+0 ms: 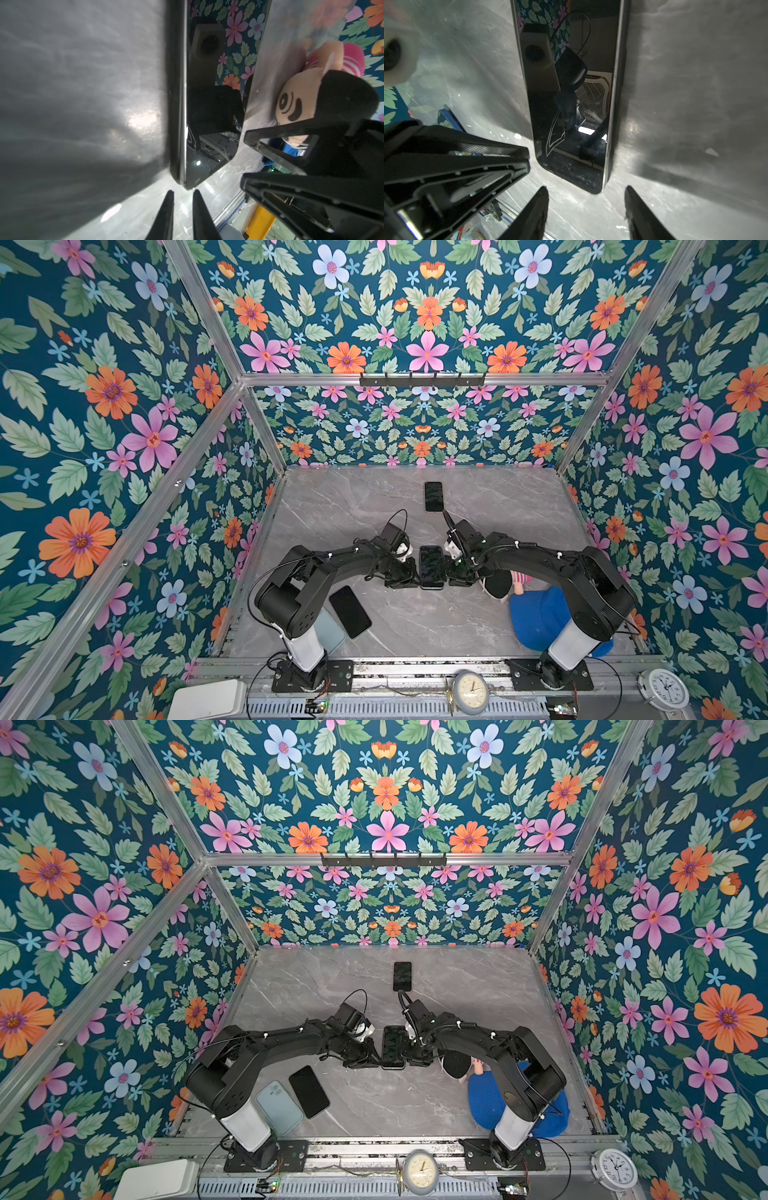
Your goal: Put the phone into the phone case
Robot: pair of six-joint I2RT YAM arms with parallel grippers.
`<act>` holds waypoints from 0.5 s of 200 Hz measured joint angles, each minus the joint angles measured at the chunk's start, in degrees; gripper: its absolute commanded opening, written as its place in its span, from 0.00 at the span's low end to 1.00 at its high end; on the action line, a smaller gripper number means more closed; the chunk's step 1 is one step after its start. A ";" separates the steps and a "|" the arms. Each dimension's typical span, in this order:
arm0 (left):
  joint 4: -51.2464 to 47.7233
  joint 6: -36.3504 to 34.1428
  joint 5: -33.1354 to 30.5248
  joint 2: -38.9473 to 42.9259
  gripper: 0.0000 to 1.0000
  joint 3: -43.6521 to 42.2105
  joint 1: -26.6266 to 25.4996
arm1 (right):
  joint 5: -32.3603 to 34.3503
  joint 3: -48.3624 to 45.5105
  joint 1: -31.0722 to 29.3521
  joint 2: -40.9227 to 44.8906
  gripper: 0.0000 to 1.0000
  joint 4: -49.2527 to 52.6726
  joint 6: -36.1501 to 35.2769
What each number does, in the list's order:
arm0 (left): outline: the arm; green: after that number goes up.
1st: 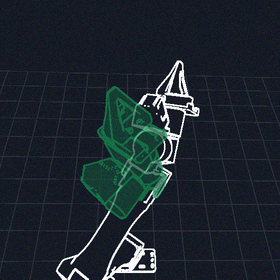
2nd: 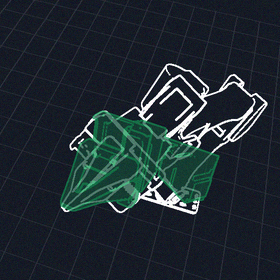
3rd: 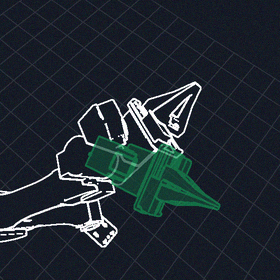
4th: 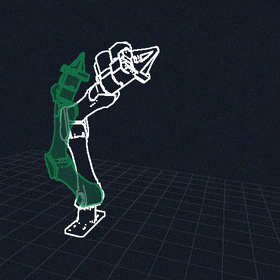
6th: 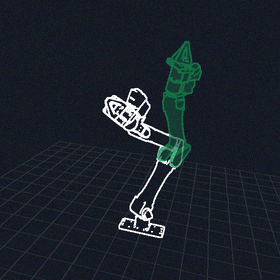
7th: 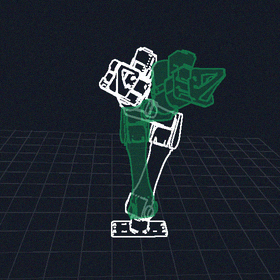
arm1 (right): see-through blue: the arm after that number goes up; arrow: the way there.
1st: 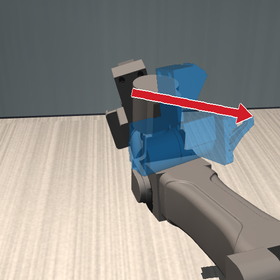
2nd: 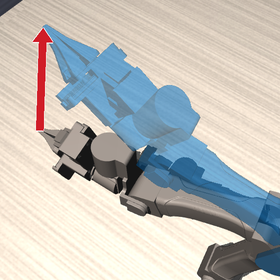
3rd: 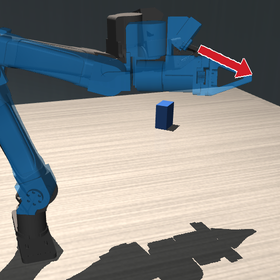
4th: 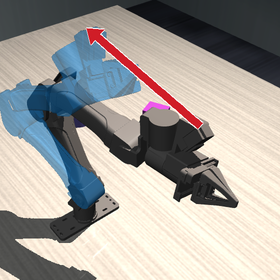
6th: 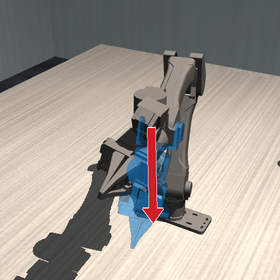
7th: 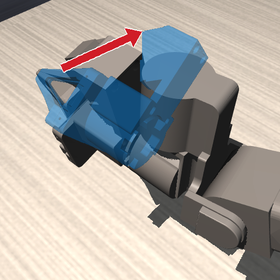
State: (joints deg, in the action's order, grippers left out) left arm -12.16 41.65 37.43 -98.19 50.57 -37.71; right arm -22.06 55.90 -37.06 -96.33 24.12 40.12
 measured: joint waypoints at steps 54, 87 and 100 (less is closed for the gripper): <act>5.29 3.21 0.33 0.74 0.16 -1.57 -1.07 | -0.28 -0.52 -1.14 -1.22 0.57 -2.86 0.83; 6.56 3.54 0.33 0.31 0.15 -1.97 -1.01 | -0.42 -0.52 -1.40 -1.86 0.57 -3.32 1.42; 6.78 3.58 0.33 0.17 0.15 -2.36 -1.01 | -0.44 -0.52 -1.46 -2.05 0.57 -3.30 1.42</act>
State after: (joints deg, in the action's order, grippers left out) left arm -5.39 45.23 37.76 -98.02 48.21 -38.72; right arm -22.50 55.37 -38.52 -98.39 20.82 41.54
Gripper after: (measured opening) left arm 0.148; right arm 0.570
